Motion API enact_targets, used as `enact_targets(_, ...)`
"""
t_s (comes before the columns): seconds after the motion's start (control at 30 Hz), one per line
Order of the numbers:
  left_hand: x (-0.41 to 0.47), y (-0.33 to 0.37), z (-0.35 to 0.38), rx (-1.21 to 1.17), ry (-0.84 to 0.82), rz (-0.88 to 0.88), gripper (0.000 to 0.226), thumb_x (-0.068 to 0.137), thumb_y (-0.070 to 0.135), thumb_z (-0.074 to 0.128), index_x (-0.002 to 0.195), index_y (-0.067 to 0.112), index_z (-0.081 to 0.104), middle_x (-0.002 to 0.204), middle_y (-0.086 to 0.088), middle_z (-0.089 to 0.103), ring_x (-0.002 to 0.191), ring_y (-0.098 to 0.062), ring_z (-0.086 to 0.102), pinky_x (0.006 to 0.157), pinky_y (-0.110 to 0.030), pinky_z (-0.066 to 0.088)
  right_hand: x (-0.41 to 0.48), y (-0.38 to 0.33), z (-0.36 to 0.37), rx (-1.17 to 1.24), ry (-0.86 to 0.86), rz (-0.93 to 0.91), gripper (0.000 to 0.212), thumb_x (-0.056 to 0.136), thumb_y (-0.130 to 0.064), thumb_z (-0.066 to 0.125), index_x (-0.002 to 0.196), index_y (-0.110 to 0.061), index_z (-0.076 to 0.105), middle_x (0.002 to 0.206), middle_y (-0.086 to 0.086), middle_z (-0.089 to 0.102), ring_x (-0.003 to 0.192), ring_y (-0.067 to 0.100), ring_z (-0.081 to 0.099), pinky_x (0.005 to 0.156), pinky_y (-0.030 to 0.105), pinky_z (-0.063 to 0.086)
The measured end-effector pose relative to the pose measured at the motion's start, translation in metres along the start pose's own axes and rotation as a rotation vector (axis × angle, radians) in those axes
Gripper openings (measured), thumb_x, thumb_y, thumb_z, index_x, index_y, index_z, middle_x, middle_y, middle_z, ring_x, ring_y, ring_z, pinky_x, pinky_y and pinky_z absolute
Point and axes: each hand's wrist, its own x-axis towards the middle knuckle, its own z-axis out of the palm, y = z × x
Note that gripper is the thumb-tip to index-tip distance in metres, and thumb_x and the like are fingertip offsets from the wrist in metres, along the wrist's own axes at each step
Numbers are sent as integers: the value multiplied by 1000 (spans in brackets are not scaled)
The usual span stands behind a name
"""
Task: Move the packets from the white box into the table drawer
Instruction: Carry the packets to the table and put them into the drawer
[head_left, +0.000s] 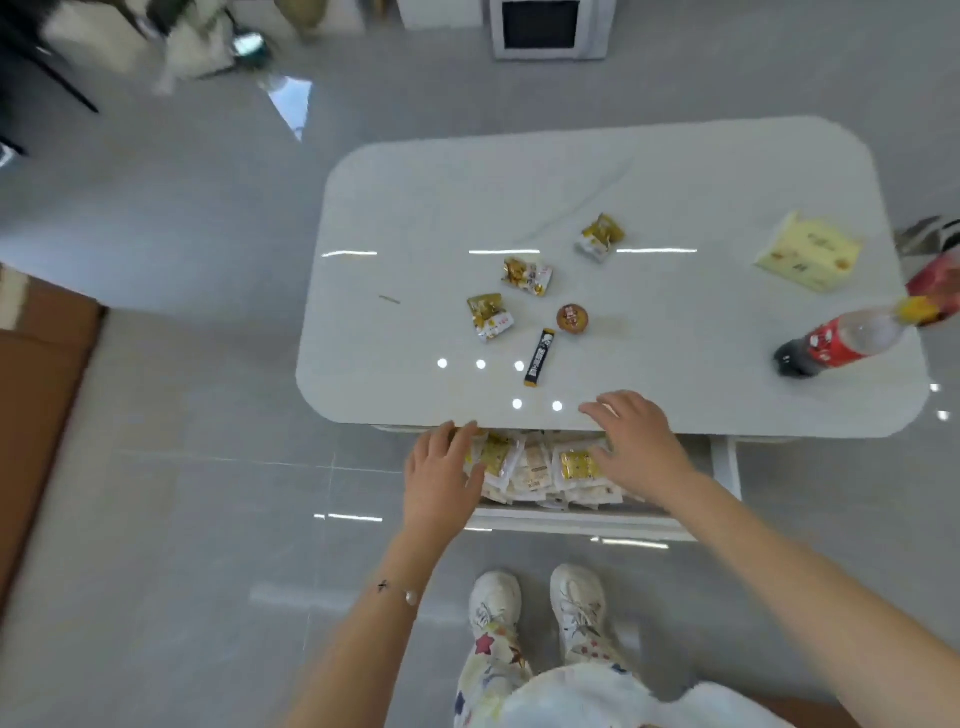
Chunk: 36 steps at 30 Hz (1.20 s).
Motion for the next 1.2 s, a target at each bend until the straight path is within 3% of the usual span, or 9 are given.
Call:
enact_targets(0.23, -107, 10, -125, 45, 151, -105, 56, 97, 45, 42, 148, 29, 28, 154, -3, 28, 143, -27, 19, 115, -40, 17, -38, -117, -121, 9, 89, -164, 48, 90, -28, 55, 137, -24, 46, 141, -1, 45, 133, 21, 35, 107, 34, 26)
enact_targets(0.43, -200, -46, -184, 63, 305, -339, 58, 95, 53, 33, 148, 31, 28, 156, -4, 26, 144, -29, 16, 116, -41, 12, -47, -246, -150, -101, 78, -497, 50, 89, -31, 55, 138, -25, 45, 139, -1, 47, 132, 22, 35, 108, 36, 29)
enact_targets(0.53, -247, -83, -200, 69, 317, -498, 67, 86, 60, 22, 144, 30, 37, 152, -7, 34, 142, -32, 26, 114, -43, 19, -57, -317, -136, -169, 31, -625, 52, 89, -32, 55, 139, -26, 43, 140, -1, 46, 134, 22, 34, 112, 37, 26)
enact_targets(0.67, -310, -142, -207, -24, 414, -627, 64, 81, 59, 32, 126, 23, 61, 129, -14, 59, 119, -41, 54, 99, -49, 42, -77, -407, -101, -239, -25, -767, 53, 88, -31, 56, 139, -27, 43, 140, -2, 45, 134, 20, 33, 110, 34, 22)
enact_targets(0.8, -375, -197, -214, -89, 465, -772, 81, 75, 65, 19, 138, 25, 51, 144, -12, 45, 136, -37, 36, 109, -47, 29, -99, -496, -60, -296, -71, -865, 53, 88, -34, 56, 139, -27, 43, 139, -2, 46, 133, 22, 36, 108, 33, 25)
enact_targets(0.93, -439, -253, -221, -127, 490, -903, 80, 77, 67, 19, 144, 29, 39, 153, -8, 33, 142, -32, 23, 113, -43, 20, -128, -584, -15, -319, -114, -969, 53, 88, -33, 56, 139, -27, 43, 139, -1, 47, 132, 22, 37, 107, 34, 28)
enact_targets(1.03, -480, -295, -219, -133, 500, -972, 91, 69, 71, 6, 147, 31, 32, 155, -6, 27, 144, -28, 17, 115, -41, 15, -150, -641, 18, -340, -142, -1030, 54, 88, -34, 56, 140, -27, 42, 138, 0, 48, 132, 23, 38, 103, 33, 29)
enact_targets(1.1, -503, -316, -221, -145, 529, -1011, 83, 77, 70, 14, 147, 30, 32, 154, -8, 29, 143, -29, 20, 114, -41, 16, -164, -673, 37, -358, -172, -1087, 54, 89, -33, 56, 141, -26, 42, 139, 0, 47, 132, 24, 37, 104, 34, 30)
enact_targets(1.2, -533, -344, -223, -163, 576, -1070, 64, 92, 57, 42, 148, 29, 29, 154, -8, 27, 142, -29, 19, 114, -41, 18, -181, -717, 61, -417, -226, -1174, 55, 91, -32, 54, 143, -24, 38, 142, 1, 44, 135, 24, 33, 107, 36, 28)
